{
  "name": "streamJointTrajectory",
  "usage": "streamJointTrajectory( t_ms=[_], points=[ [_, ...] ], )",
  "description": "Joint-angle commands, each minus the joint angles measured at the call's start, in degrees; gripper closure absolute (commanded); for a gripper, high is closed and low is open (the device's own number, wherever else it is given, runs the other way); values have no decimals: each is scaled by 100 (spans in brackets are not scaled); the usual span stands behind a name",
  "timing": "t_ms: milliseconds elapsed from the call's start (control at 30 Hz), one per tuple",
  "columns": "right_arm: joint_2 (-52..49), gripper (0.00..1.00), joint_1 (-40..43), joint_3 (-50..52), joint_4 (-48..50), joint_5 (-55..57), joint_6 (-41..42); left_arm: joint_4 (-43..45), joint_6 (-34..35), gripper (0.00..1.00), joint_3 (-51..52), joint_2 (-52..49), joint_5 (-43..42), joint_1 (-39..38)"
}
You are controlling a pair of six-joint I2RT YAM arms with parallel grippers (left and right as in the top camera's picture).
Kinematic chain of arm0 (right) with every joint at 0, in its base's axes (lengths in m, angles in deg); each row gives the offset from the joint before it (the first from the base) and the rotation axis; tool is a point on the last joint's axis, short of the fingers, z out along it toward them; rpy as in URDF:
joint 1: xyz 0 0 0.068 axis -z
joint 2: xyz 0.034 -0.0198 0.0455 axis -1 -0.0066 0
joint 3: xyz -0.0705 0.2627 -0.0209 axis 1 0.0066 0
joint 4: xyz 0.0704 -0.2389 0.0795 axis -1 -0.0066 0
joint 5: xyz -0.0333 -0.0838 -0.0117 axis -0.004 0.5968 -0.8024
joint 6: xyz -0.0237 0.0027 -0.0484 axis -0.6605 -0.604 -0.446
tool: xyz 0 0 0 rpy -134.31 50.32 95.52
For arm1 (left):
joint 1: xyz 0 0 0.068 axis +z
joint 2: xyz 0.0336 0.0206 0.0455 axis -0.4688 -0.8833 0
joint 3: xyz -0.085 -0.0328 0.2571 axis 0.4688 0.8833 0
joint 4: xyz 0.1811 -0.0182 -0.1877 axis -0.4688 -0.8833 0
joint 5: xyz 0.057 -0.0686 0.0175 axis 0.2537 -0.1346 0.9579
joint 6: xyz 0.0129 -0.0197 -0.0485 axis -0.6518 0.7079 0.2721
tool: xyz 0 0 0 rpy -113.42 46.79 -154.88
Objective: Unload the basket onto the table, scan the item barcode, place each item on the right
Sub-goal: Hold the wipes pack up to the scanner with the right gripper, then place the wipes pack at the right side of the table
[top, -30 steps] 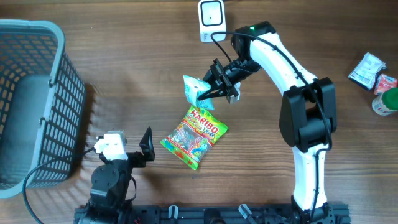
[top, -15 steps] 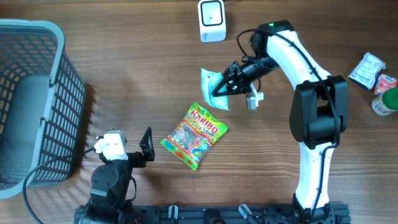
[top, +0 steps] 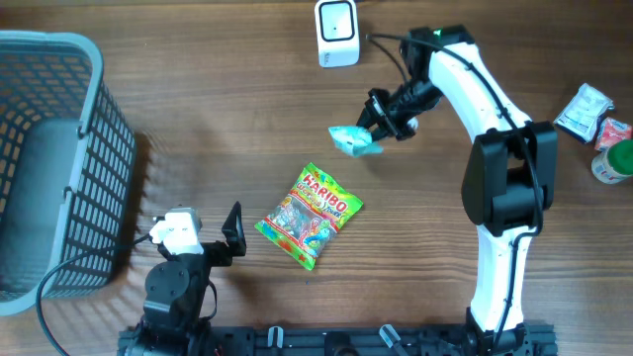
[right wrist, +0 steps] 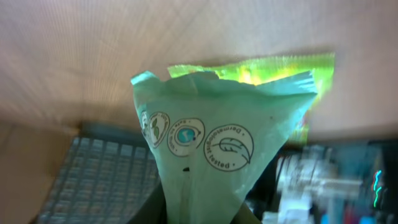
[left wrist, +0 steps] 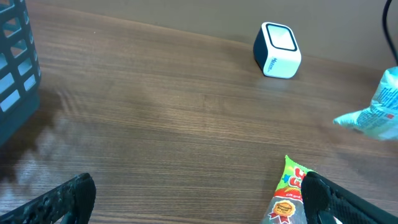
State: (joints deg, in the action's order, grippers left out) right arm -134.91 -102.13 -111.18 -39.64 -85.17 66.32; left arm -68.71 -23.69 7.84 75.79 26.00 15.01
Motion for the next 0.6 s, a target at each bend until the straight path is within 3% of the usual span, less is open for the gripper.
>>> streamJointTrajectory(
  t_ms=[0, 233, 367, 500, 567],
  points=[
    [127, 96, -114, -444, 1169, 802, -940, 17, -90, 0, 26, 26, -48, 44],
    [125, 95, -197, -442, 3897, 640, 352, 17, -90, 0, 26, 26, -48, 44],
    [-61, 95, -437, -442, 4990, 1405, 1290, 15, -90, 0, 26, 26, -48, 44],
    [-621, 95, -463, -442, 6006, 1414, 1965, 17, -90, 0, 26, 26, -48, 44],
    [-769, 95, -463, -442, 6052, 1709, 2074, 17, -90, 0, 26, 26, -48, 44]
  ],
)
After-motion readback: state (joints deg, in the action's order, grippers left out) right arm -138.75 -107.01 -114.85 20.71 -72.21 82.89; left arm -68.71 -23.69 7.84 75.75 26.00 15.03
